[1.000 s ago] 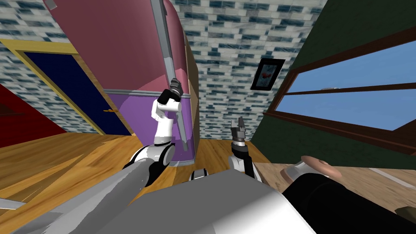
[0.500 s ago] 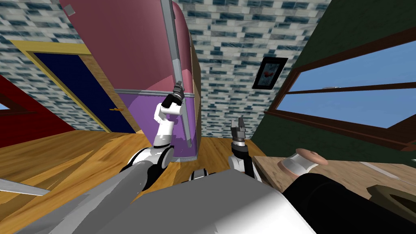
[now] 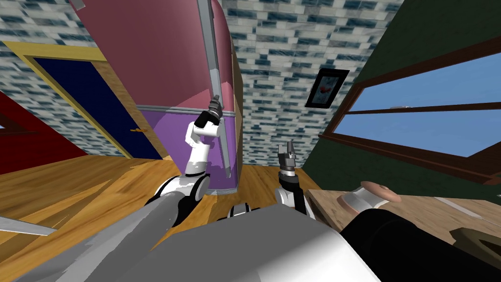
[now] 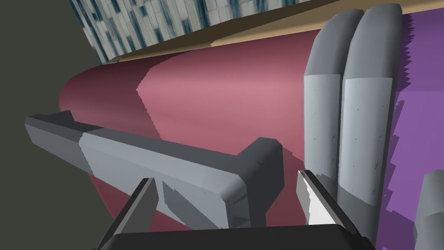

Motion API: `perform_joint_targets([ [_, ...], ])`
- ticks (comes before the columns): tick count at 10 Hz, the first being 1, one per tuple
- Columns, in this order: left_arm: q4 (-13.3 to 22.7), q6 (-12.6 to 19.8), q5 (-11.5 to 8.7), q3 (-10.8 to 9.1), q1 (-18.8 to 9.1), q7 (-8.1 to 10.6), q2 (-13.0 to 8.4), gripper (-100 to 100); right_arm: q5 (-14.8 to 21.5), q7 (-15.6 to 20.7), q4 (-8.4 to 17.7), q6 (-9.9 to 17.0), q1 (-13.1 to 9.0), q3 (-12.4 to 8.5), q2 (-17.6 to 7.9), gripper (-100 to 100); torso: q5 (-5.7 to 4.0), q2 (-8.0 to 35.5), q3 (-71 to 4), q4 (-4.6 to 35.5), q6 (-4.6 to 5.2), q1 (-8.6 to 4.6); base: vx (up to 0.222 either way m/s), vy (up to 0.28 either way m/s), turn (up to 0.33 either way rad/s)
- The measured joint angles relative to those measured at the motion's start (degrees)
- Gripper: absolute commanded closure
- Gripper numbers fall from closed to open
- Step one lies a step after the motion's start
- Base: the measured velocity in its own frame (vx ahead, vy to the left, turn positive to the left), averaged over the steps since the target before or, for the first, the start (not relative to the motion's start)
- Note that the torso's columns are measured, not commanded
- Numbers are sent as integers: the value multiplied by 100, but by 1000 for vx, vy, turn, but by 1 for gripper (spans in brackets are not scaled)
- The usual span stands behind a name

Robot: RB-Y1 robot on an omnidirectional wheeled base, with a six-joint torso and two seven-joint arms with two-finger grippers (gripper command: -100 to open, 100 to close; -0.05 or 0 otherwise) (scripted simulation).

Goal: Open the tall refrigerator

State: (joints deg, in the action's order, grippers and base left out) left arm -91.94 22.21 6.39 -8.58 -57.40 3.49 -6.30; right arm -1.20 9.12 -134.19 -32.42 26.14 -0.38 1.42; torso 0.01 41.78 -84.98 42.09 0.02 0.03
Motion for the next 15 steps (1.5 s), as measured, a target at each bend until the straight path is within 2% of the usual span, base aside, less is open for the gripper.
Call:
perform_joint_targets([
  [1,6,104,5,-2,-80,-5,-15,-100,0,0,0,0,0,0,0,0,-8,-15,-20,6,9,-5,3,-8,11],
  [2,-1,121,6,2,-84,-8,-13,100,0,0,0,0,-1,0,0,0,-9,-14,-20,2,10,-8,-39,9,19],
  [5,1,-167,21,-5,119,2,50,100,0,0,0,0,-1,0,0,0,8,8,10,-14,-2,11,-58,8,7],
  [7,-76,-165,-18,45,118,16,73,100,0,0,0,0,-1,-1,-2,0,9,35,34,-3,4,35,-120,225,-61],
  [9,-13,-141,-207,227,-39,98,93,100,0,0,1,1,-3,-2,-3,0,31,84,71,11,-25,69,-221,339,-104],
  [11,-147,-21,-447,475,-33,175,100,100,0,0,2,1,-4,-3,-3,0,36,76,60,25,-41,78,-255,390,-79],
  [12,-154,32,-500,589,-51,199,173,100,0,0,2,1,-3,-3,-4,0,34,50,38,37,-40,72,-209,379,-86],
  [15,-241,167,-796,920,-129,295,214,100,0,0,1,1,-3,-2,-3,0,35,48,26,50,-43,59,-231,328,-65],
])
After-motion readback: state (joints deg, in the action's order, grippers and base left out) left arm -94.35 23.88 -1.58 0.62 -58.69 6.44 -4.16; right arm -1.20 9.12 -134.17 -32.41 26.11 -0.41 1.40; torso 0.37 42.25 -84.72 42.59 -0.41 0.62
